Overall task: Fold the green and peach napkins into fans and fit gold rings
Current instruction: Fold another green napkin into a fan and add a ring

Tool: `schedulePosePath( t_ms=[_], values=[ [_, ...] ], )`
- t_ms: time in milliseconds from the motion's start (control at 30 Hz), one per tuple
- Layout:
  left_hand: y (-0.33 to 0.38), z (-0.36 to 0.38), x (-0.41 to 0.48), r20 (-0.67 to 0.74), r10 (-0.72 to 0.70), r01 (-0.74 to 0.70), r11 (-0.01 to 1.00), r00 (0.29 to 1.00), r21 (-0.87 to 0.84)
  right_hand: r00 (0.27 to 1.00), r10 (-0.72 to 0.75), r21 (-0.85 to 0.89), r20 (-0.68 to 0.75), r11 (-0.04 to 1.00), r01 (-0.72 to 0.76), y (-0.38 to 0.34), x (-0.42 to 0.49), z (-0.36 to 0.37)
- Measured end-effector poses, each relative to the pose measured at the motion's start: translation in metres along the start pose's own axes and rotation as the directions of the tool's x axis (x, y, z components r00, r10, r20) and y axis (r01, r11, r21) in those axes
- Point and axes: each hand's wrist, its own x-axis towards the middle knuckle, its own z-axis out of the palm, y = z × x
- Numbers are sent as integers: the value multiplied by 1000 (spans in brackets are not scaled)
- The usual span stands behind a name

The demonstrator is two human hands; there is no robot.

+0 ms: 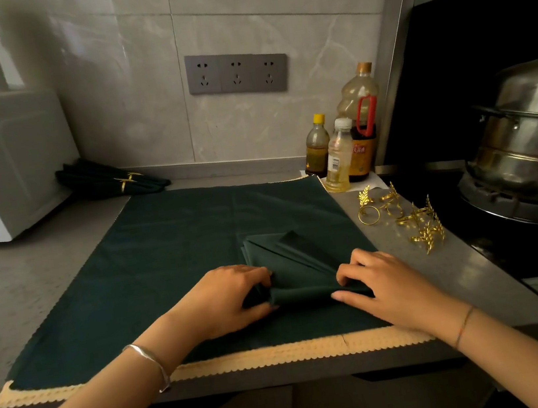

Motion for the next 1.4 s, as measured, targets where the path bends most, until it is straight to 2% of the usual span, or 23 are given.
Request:
schedulePosePath(
  t_ms=[100,200,367,433,500,633,767,933,1033,1100,1167,1233,1400],
  values=[
    [-4,-1,8,-34,-85,80,988,996,-130,998,58,88,-40,995,-54,1,6,0],
    [-7,2,17,-75,-126,110,977,989,-182,990,124,188,-60,976,-111,4,14,1],
    [-5,9,29,-130,-231,194,948,964,-251,982,178,243,-61,957,-158,5,20,6],
    [-4,12,32,-169,-245,208,956,955,-209,984,174,237,-32,958,-161,5,21,7],
    [-4,16,36,-191,-188,175,981,963,-83,989,148,214,-17,967,-141,5,22,8],
    [-7,18,45,-44,-68,71,995,997,71,994,108,184,-4,977,-106,6,26,10],
    [-13,21,50,103,-103,100,994,989,35,995,95,180,9,979,-95,7,28,11],
    [-18,28,53,123,-118,127,989,985,-69,998,9,81,-58,997,-4,4,26,5],
    [-18,27,55,104,-120,131,985,987,-112,996,-84,62,-14,994,85,-6,27,1],
    [-18,27,55,96,-125,137,982,987,-133,986,-153,-57,67,986,157,-12,29,4],
    [-18,26,56,98,-133,147,977,986,-153,974,-214,-205,69,953,224,-12,34,12],
    [-19,25,56,101,-139,154,974,985,-165,974,-219,-231,54,946,226,-16,40,12],
    [-18,19,58,114,-157,176,967,981,-185,972,-120,-303,203,936,179,-26,47,5]
  ],
)
